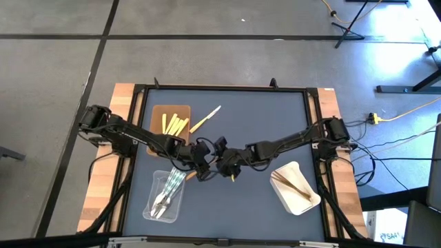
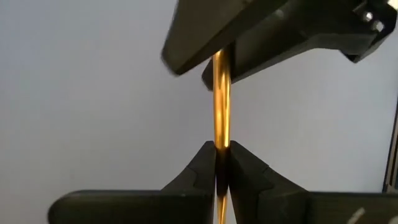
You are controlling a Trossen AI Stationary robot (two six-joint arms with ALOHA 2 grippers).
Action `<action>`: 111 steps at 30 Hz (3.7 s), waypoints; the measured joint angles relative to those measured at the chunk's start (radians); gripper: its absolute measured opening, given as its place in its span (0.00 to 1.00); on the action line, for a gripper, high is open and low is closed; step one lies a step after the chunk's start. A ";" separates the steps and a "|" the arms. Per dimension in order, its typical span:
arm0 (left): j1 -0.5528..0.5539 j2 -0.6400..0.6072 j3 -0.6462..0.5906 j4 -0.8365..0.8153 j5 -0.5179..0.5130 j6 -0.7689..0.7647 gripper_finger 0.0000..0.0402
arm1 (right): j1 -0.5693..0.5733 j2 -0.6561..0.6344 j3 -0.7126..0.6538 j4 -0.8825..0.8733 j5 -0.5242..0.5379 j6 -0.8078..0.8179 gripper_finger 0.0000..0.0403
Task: Sort silverware by color (type)
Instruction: Put the gold knife into the white bin
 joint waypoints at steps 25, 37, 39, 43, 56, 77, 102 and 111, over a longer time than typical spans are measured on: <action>0.038 0.000 0.000 0.202 -0.269 0.023 0.04 | 0.050 -0.498 0.000 -0.766 0.020 0.555 0.37; 0.038 0.000 0.000 0.494 -0.448 0.253 0.05 | 0.050 -0.869 -0.308 -0.539 0.239 0.821 0.37; 0.038 0.000 0.000 0.555 -0.464 0.322 0.05 | 0.050 -0.932 -0.419 -0.344 0.246 0.844 0.37; 0.038 0.000 0.000 0.655 -0.483 0.440 0.05 | 0.036 -0.997 -0.618 0.151 0.223 0.849 0.37; 0.038 0.001 0.000 0.762 -0.482 0.584 0.05 | -0.159 -0.832 -0.764 0.788 -0.164 0.928 0.37; 0.037 0.001 0.000 0.766 -0.480 0.598 0.05 | -0.226 -0.529 -0.610 1.067 -0.313 0.871 0.37; 0.035 0.001 0.000 0.755 -0.477 0.599 0.05 | -0.225 -0.521 -0.588 1.044 -0.318 0.871 0.04; 0.035 0.001 0.000 0.755 -0.479 0.595 0.08 | -0.225 -0.521 -0.588 1.042 -0.319 0.870 0.02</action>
